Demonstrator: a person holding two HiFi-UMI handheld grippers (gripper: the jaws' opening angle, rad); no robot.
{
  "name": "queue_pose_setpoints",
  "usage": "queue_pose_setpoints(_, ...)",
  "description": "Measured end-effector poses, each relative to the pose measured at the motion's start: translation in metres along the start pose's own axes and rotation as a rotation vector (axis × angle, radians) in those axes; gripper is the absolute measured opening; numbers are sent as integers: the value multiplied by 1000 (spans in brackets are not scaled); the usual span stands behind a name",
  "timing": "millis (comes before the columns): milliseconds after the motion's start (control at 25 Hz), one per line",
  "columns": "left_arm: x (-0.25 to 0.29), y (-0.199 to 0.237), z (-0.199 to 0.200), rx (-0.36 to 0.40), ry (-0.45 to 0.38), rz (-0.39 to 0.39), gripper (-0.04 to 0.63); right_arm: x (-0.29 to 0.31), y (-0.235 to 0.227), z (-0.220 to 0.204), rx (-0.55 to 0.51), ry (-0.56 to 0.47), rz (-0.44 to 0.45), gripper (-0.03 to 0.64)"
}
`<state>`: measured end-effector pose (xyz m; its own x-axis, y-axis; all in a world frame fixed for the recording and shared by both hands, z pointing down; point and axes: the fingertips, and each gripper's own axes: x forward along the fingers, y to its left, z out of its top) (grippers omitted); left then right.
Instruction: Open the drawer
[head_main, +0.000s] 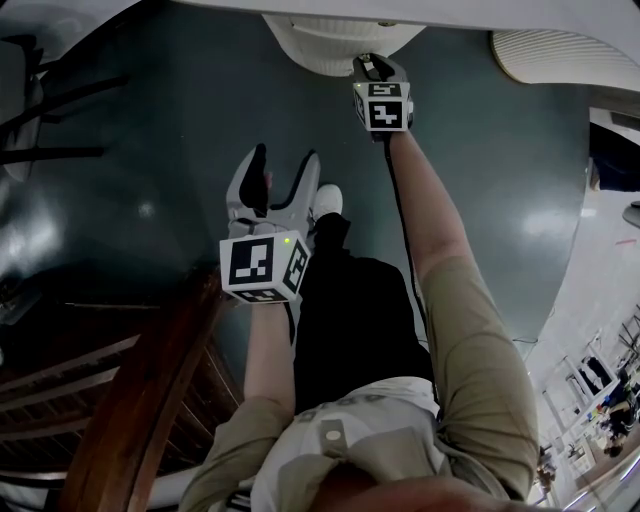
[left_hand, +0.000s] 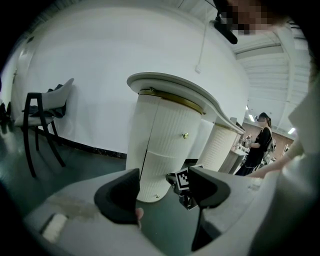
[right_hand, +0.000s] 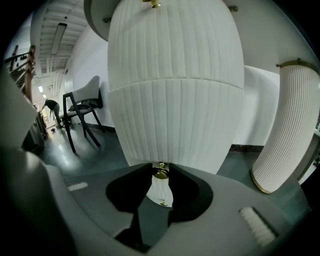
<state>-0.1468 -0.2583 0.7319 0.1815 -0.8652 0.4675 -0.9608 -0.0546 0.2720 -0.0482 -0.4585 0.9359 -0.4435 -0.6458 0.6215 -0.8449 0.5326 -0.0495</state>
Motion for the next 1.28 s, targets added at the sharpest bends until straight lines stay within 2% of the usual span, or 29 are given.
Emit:
queue_pose_setpoints(640,6,4,4,11,7,18,318,-4,5,-5,-7,-6,-12,104)
queue_pose_setpoints(1080,-6,-2,7,19,-6,33,318,-29,7,-31,-14,8,-5,106)
queue_pose_setpoints(1280,-14,-7,2,-5,-6,36,318,-39,10,-38,-8,15,-4,106)
